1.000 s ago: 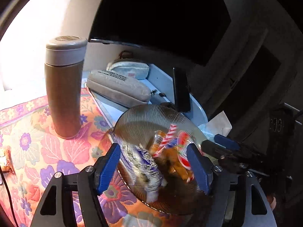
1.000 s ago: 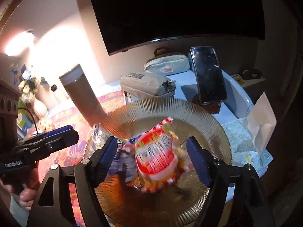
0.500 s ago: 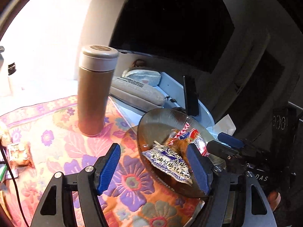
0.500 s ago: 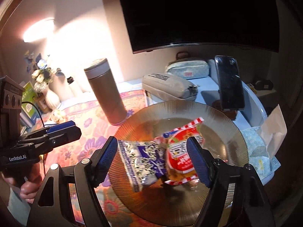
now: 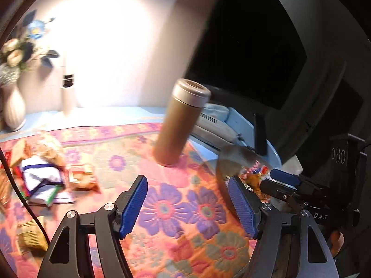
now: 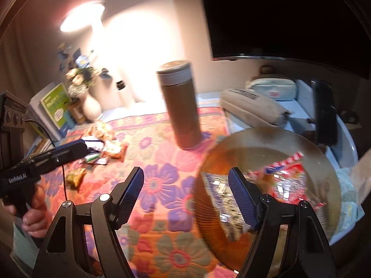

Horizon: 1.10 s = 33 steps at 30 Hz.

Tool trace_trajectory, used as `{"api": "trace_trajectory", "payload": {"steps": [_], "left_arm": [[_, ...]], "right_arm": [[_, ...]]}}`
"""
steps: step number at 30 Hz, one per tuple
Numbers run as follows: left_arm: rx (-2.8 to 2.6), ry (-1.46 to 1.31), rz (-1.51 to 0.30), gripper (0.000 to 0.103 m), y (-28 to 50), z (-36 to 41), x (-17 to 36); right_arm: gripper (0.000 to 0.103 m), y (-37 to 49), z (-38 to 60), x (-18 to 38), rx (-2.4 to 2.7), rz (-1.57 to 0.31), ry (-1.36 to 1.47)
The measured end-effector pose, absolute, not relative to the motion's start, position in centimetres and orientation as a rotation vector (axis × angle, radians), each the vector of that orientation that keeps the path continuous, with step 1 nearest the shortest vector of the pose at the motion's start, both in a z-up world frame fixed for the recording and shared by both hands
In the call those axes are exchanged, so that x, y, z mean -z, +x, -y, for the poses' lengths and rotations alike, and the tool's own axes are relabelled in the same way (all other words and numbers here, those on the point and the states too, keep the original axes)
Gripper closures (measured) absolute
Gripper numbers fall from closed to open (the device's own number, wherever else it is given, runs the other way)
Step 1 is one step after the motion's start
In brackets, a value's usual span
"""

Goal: Organize snacks
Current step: 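Carry both bags to the glass plate and release them, then grasp a wafer-stick pack with left gripper while right gripper grasps an orange pastry pack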

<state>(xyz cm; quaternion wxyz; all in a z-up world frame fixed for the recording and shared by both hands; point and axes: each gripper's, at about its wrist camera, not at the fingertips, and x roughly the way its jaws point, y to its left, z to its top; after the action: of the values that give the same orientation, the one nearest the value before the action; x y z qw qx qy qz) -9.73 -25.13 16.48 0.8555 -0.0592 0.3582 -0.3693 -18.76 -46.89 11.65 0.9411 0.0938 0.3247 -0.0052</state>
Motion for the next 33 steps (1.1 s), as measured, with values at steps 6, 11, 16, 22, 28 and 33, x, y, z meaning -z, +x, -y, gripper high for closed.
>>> {"api": "trace_trajectory", "payload": {"steps": [6, 11, 16, 22, 28, 33], "left_arm": [[0.674, -0.173, -0.714, 0.034, -9.0, 18.8, -17.4], [0.602, -0.212, -0.677, 0.034, -8.5, 13.5, -18.0], [0.526, -0.259, -0.645, 0.034, -8.2, 8.4, -18.3], [0.431, -0.305, -0.615, 0.034, -7.3, 2.6, -18.1], [0.314, -0.385, -0.638, 0.031, -5.1, -2.7, -16.0], [0.243, -0.428, -0.702, 0.022, -2.6, -3.7, -12.5]], "right_arm": [[0.028, -16.9, 42.9, -12.0, -0.061, -0.671, 0.140], [0.028, -15.3, 39.7, -12.2, -0.122, -0.681, 0.109], [0.028, -13.3, 36.9, -11.9, -0.191, -0.705, 0.099], [0.028, -10.2, 33.6, -10.8, -0.263, -0.757, 0.103], [0.028, -6.5, 30.9, -9.3, -0.288, -0.805, 0.096], [0.028, -2.9, 29.9, -7.7, -0.282, -0.846, 0.110]]}}
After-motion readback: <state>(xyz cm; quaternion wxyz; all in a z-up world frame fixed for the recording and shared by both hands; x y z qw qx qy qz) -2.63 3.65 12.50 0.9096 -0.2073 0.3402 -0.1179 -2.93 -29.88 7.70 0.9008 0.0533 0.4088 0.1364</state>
